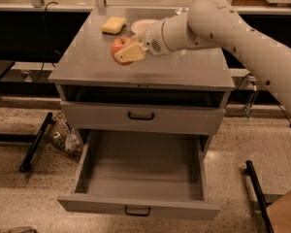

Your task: Place apple into middle drawer

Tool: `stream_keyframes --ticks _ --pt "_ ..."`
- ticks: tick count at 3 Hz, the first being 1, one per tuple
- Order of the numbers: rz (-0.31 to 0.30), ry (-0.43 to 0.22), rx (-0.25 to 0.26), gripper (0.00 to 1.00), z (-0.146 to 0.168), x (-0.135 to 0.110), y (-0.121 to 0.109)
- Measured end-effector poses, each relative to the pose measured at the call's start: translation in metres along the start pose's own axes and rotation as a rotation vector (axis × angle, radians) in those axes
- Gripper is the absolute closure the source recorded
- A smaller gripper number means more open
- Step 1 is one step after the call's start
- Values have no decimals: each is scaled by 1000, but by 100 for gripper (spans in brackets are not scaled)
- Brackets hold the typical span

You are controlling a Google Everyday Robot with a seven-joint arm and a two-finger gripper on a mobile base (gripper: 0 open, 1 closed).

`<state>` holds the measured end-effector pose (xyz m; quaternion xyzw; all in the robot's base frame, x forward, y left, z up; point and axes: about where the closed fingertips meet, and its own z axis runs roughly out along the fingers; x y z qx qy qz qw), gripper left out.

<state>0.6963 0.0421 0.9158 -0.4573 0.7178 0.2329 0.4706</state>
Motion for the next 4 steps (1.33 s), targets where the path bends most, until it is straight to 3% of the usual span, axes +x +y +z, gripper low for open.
stream_keyframes --ticks 1,2,3,4 --pt "-26 -3 -42 100 -14 2 10" --pt "-58 -10 -140 100 -41 14 56" --pt "-69 34 -269 100 -53 46 117" --pt "-69 34 -269 100 -53 46 117"
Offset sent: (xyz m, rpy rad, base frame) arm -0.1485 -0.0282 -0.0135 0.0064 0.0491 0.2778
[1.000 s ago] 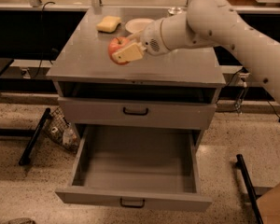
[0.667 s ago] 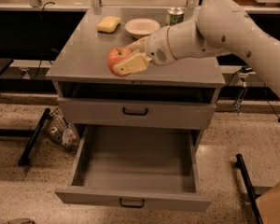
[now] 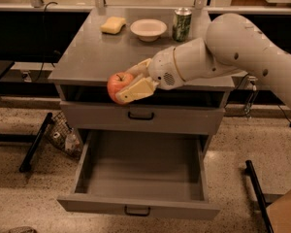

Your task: Place apple into middle drawer

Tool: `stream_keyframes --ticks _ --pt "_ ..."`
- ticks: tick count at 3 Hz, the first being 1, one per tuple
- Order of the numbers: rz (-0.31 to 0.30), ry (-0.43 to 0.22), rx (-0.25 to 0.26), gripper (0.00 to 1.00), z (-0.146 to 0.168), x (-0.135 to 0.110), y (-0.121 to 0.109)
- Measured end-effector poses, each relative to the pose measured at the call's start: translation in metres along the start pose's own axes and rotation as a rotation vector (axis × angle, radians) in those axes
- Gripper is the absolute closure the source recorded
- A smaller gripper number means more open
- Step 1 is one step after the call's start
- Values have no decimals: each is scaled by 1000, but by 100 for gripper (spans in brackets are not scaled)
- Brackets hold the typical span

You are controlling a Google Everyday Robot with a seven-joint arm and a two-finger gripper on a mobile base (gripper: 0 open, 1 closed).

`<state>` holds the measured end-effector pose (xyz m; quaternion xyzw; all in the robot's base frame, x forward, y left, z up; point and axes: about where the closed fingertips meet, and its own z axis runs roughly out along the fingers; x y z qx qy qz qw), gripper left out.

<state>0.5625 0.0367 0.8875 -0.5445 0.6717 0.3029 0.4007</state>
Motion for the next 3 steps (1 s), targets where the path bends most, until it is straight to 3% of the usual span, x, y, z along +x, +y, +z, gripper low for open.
stream_keyframes --ticks 1,2,3 --pt "93 43 -23 100 36 49 16" --pt "202 65 -33 100 78 117 39" --pt "317 100 -5 100 114 192 55"
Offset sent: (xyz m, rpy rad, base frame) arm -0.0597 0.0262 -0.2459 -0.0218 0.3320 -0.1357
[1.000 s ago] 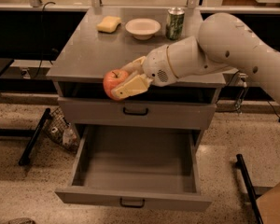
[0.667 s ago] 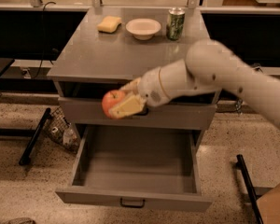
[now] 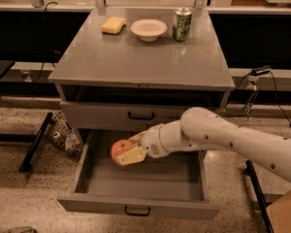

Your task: Place apple into middle drawer

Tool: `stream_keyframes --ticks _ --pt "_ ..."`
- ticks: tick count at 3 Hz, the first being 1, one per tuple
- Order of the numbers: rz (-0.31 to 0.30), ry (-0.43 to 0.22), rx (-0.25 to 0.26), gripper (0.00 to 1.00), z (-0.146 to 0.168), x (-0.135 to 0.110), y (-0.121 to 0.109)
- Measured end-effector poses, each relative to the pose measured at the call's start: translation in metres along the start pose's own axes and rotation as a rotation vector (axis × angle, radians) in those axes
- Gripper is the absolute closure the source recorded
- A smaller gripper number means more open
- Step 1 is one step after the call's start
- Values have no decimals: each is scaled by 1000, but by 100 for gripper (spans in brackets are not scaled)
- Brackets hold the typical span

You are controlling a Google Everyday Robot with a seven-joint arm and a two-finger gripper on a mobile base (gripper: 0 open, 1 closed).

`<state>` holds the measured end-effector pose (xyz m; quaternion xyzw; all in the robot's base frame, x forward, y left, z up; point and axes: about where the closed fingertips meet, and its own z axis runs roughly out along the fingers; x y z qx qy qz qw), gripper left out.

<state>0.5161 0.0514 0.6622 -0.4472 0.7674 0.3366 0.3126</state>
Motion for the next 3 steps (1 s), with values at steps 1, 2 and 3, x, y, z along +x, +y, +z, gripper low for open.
stream_keyframes --ticks 1,2,3 --pt "116 -26 28 100 48 61 -16" --pt "138 -62 72 100 56 63 -30" --pt "137 -62 72 100 56 63 -30"
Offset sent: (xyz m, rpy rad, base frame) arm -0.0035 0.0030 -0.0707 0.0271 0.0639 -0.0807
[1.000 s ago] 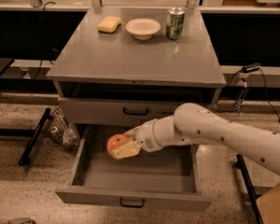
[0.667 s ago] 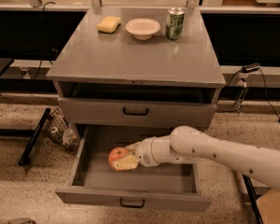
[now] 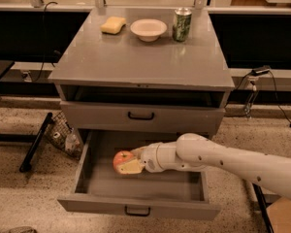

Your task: Place apple into middle drawer

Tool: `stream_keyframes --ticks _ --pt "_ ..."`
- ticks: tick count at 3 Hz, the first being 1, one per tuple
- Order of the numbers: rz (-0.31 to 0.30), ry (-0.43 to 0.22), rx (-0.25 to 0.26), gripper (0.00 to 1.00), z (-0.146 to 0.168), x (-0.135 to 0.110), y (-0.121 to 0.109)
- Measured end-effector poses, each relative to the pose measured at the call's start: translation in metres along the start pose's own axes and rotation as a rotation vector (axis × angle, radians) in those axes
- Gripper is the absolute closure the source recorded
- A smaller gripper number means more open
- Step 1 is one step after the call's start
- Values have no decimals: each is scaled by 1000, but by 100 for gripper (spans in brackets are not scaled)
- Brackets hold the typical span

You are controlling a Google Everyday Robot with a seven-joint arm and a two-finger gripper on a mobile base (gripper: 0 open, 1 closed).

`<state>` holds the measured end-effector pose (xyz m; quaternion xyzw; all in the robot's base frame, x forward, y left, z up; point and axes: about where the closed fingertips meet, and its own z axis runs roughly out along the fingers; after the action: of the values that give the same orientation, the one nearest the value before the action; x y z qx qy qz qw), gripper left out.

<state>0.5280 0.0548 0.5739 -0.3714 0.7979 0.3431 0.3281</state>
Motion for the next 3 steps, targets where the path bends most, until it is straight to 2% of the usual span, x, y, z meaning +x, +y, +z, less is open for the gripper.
stream_keyframes --ticks 1,3 --pt "11 -5 32 100 18 13 -14" --pt "37 -72 111 100 87 47 -69"
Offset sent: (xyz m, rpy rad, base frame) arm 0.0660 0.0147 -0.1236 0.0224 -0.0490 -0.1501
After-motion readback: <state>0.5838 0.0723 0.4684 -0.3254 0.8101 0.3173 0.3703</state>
